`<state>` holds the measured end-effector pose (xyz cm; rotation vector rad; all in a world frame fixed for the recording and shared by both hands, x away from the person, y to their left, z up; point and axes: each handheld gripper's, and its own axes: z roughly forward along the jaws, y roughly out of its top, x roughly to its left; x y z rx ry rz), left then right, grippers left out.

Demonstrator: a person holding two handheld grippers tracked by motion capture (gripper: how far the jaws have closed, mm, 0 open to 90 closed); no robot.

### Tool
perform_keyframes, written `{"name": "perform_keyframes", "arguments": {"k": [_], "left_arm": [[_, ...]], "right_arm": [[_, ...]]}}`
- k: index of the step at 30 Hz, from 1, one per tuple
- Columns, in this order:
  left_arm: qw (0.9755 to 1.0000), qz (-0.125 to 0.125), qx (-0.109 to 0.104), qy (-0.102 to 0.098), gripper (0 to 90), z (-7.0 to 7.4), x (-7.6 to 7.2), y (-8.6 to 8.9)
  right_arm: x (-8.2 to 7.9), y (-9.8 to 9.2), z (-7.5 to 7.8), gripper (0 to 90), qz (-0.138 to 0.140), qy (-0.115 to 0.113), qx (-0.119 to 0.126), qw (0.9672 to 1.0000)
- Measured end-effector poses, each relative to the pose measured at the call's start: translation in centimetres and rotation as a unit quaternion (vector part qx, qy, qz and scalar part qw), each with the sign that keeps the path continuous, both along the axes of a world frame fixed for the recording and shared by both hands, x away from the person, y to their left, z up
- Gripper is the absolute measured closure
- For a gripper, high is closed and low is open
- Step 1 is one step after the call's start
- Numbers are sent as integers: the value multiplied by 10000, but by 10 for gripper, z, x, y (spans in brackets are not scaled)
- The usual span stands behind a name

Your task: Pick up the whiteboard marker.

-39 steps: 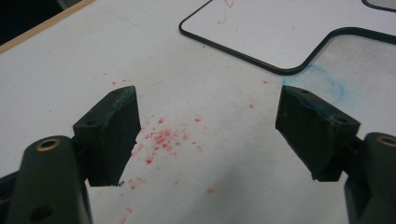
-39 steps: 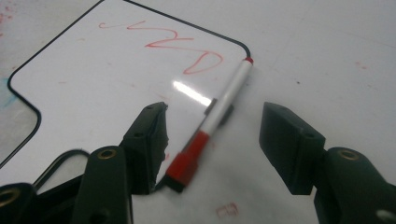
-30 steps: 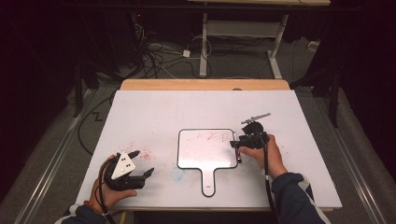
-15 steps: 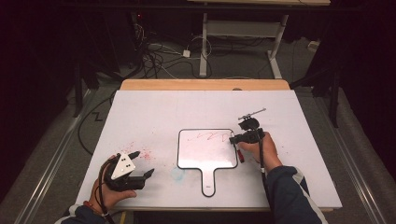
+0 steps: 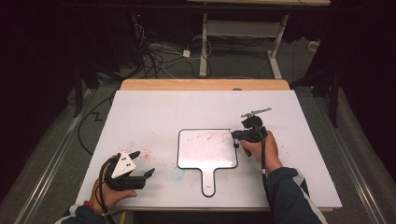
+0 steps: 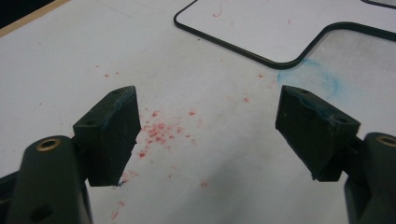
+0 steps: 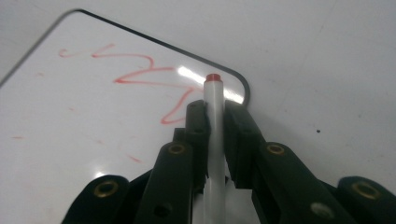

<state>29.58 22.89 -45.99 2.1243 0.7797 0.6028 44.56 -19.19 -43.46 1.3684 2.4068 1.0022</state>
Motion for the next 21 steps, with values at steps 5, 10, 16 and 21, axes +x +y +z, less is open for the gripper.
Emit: {"name": "perform_keyframes", "arguments": {"k": [5, 10, 16, 21], "left_arm": [[9998, 27, -181, 6, 228, 5, 2, -7], [9984, -160, -535, -5, 245, 16, 6, -24], [9926, -497, -1099, 140, 251, 25, 13, -56], [9837, -788, -1585, 306, 251, 32, 18, -85]], "right_arm": [[-21, 4, 17, 816, 205, -516, 402, 9976], [-42, 15, 28, 816, 479, -857, 651, 9930], [-62, 30, 36, 816, 724, -1165, 950, 9860], [-81, 48, 43, 816, 942, -1490, 1105, 9781]]}}
